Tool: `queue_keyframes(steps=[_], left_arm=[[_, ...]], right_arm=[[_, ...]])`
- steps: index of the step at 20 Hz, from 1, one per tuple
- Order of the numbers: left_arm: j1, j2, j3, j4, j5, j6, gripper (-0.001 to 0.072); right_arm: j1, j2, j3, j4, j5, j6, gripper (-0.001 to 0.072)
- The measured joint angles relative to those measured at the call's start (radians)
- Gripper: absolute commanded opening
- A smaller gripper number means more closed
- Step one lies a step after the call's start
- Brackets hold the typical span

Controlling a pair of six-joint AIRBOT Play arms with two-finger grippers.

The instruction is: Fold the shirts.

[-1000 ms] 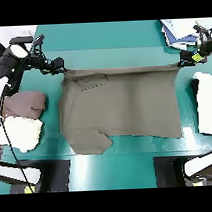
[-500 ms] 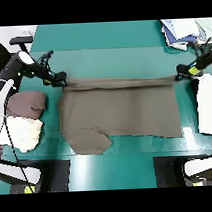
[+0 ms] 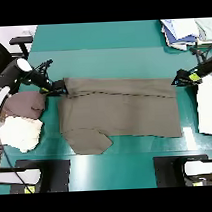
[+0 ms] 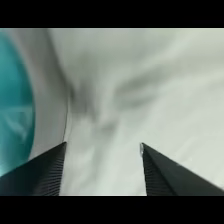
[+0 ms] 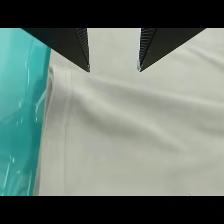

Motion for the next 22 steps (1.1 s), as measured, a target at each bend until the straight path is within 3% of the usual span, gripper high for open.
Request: queue_keyframes(steps=[9,15,16,19,20,22], left_arm=[[0.000,0.533,-0.639,-0.019,-0.032,-0.106,0.0547],[0.000,0.637,-0.836,-0.119,0.014,-0.130,0.0547],[0.000,0.642,-0.854,-0.147,0.031,-0.130,0.0502],[-0.045,0.650,-0.889,-0.206,0.087,-0.119,0.0089],[-0.074,0.651,-0.895,-0.222,0.113,-0.115,0.0032],[-0.122,0.653,-0.899,-0.239,0.137,-0.110,0.0032]], right_arm=[[-0.038,0.262,-0.230,0.020,-0.104,-0.017,0.0356],[-0.040,0.293,-0.253,0.040,-0.124,-0.019,0.0356],[-0.039,0.295,-0.254,0.040,-0.125,-0.019,0.0356],[-0.039,0.297,-0.255,0.045,-0.126,-0.019,0.0356],[-0.039,0.298,-0.256,0.045,-0.125,-0.019,0.0356],[-0.044,0.299,-0.256,0.048,-0.105,-0.020,0.0356]])
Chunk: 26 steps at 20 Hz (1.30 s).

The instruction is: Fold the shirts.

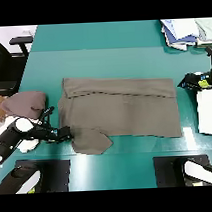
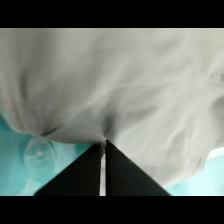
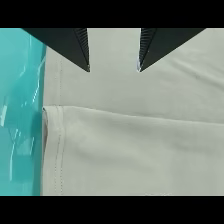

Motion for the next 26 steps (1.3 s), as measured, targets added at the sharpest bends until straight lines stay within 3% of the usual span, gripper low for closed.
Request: queue_keyframes(steps=[4,6,7,13,14,15,17,18,20,24,26], left_arm=[[-0.042,0.002,0.031,-0.016,0.011,0.004,0.0032],[-0.050,0.002,0.058,-0.018,0.010,0.005,0.0032],[-0.053,0.002,0.071,-0.018,0.010,0.006,0.0032],[-0.058,0.002,0.115,-0.028,0.024,0.006,0.0032],[-0.058,0.002,0.117,-0.031,0.025,0.006,0.0032],[-0.058,0.002,0.119,-0.033,0.027,0.006,0.0032],[-0.058,0.002,0.121,-0.036,0.027,0.006,0.0032],[-0.058,0.002,0.122,-0.036,0.028,0.006,0.0032],[-0.058,0.002,0.124,-0.037,0.026,0.011,0.0031],[-0.058,0.019,0.148,-0.023,-0.045,0.019,0.0030],[-0.058,0.060,0.158,-0.008,-0.089,0.010,0.0030]], right_arm=[[-0.078,0.014,-0.049,-0.011,0.095,-0.010,0.0361],[-0.151,0.042,-0.135,-0.038,0.129,-0.012,0.0497],[-0.195,0.058,-0.193,-0.055,0.146,-0.014,0.0509],[-0.389,0.105,-0.500,-0.087,0.156,-0.015,0.0500],[-0.395,0.103,-0.531,-0.084,0.150,-0.014,0.0483],[-0.394,0.096,-0.557,-0.077,0.152,-0.010,0.0390],[-0.372,0.074,-0.584,-0.060,0.157,-0.006,0.0340],[-0.354,0.063,-0.590,-0.055,0.148,-0.006,0.0195],[-0.311,0.047,-0.586,-0.042,0.120,-0.006,0.0019],[-0.233,0.083,-0.541,-0.047,0.057,-0.006,0.0018],[-0.212,0.136,-0.514,-0.053,0.095,-0.006,0.0018]])
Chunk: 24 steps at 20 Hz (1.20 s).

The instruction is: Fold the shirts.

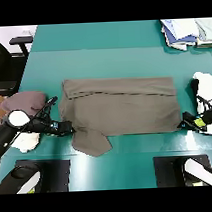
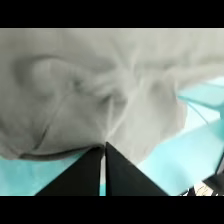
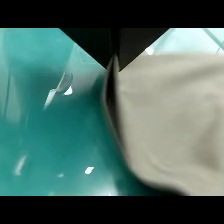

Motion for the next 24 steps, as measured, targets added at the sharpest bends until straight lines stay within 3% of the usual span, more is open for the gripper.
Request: queue_keyframes(steps=[6,9,18,24], left_arm=[[0.000,0.164,0.045,0.059,-0.180,-0.103,0.0030],[-0.001,0.148,0.121,0.098,-0.165,-0.114,0.0030],[0.000,-0.364,0.506,0.182,0.031,0.070,0.0032],[0.000,-0.629,0.721,0.235,0.141,0.117,0.0033]], right_arm=[[0.015,0.199,0.064,-0.160,0.158,0.001,0.0017],[0.019,0.227,0.122,-0.171,0.174,0.002,0.0017],[0.166,-0.145,0.500,-0.109,0.068,-0.001,0.0017],[0.215,-0.409,0.768,-0.050,0.053,-0.002,0.0018]])
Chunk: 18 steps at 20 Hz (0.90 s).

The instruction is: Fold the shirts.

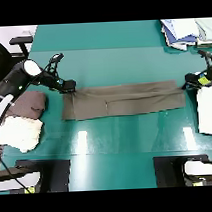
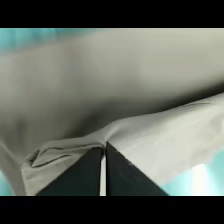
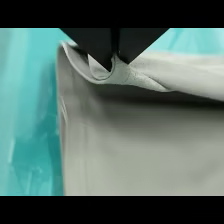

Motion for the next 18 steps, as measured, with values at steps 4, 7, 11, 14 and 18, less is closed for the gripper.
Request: queue_keyframes(steps=[4,7,11,14,18], left_arm=[[0.000,-0.049,0.037,0.011,0.080,0.007,0.0043],[0.000,-0.061,0.047,0.014,0.103,0.008,0.0619],[0.000,-0.065,0.083,0.013,0.069,-0.006,0.0612],[0.000,-0.066,0.119,0.007,0.024,-0.013,0.0040],[0.000,-0.067,0.138,-0.051,0.008,-0.015,0.0033]], right_arm=[[0.005,-0.119,0.114,0.076,-0.001,-0.001,0.0029],[0.002,-0.163,0.149,0.122,-0.009,-0.010,0.0355],[-0.056,-0.171,0.148,0.188,0.006,-0.062,0.0457],[-0.136,-0.148,0.084,0.211,0.019,-0.099,0.0628],[-0.244,-0.141,-0.033,0.228,0.022,-0.134,0.0615]])
